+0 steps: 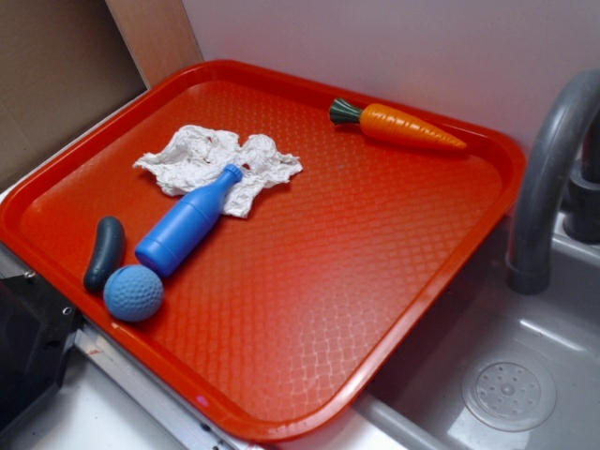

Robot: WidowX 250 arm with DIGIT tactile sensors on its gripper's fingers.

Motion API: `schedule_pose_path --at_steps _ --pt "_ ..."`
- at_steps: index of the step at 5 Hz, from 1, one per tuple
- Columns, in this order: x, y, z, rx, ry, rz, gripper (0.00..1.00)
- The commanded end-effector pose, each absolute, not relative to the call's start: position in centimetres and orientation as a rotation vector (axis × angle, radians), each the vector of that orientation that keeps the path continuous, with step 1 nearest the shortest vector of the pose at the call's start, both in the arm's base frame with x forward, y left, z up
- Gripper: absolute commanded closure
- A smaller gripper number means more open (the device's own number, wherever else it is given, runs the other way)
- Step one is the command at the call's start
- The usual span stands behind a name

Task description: Grab the blue bottle.

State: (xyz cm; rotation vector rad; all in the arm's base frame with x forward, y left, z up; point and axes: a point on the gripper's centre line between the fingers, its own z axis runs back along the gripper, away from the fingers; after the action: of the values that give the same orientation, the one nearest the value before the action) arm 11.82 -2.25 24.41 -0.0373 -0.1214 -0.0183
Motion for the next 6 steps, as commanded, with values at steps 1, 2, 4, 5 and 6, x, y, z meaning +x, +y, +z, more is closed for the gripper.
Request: schedule_pose_path --at_steps 1,2,4,5,6 --pt "11.8 -2.2 24.4 -0.037 -0.121 -0.018 0.0" --pt "13.8 -3.2 23.3 -0.031 -0.126 0.042 0.0" --pt "16.2 -5.1 19.7 0.005 -0.144 0.136 0.0" --pt "15.3 -6.4 17.3 0.033 -0.128 0.16 0.0" --pt "15.5 -6.1 15.1 0.025 -0.118 0.217 0.0"
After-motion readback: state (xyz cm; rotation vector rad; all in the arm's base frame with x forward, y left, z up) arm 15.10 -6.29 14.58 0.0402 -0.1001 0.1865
